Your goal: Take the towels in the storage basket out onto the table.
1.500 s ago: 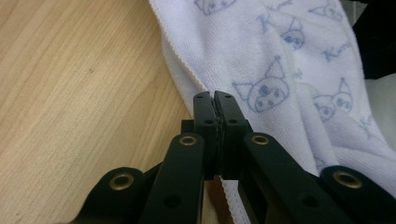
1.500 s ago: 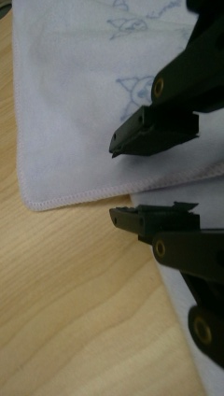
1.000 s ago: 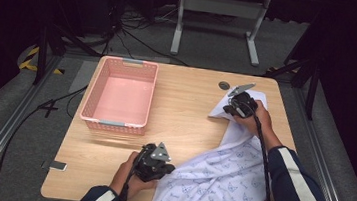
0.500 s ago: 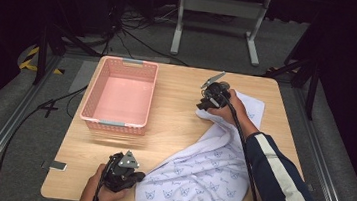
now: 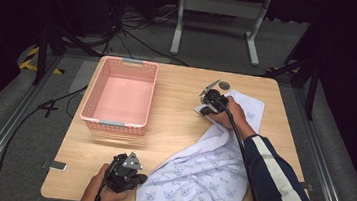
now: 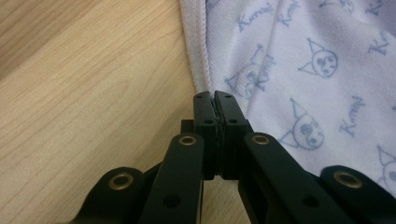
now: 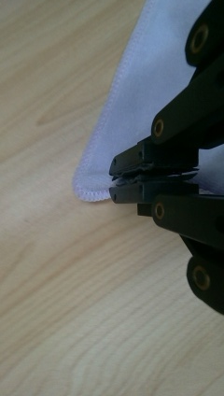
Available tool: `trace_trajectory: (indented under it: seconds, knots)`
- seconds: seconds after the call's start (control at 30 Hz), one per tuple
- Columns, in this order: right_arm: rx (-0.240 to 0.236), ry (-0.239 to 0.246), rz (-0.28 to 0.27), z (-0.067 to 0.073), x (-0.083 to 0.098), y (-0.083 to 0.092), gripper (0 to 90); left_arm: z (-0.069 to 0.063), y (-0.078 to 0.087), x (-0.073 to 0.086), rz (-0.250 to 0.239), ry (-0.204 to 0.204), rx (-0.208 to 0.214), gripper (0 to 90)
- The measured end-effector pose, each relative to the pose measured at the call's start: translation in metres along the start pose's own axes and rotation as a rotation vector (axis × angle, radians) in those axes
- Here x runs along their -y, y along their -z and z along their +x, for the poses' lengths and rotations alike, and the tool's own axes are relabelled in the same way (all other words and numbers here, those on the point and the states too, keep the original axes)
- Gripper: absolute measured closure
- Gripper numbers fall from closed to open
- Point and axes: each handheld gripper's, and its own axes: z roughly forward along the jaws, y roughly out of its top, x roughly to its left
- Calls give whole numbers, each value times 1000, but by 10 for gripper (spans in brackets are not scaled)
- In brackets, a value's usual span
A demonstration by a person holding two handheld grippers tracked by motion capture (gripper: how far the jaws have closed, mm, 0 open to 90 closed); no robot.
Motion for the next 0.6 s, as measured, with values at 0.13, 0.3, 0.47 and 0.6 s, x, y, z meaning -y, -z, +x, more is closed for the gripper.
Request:
trace_trajectory:
  seconds: [0.13,0.3,0.47,0.6]
  knots:
    - [60,-127,-128,-19,-13,14,862,3,8,10,6,7,-3,890]
    - [158,-269,-254,-44,-31,34,863,8,19,26,-6,57,-8,891]
    - [254,-359,-353,-57,-38,45,861,11,29,40,-18,77,-11,892]
    - [238,-404,-366,-61,-40,46,733,12,31,42,-19,81,-23,876]
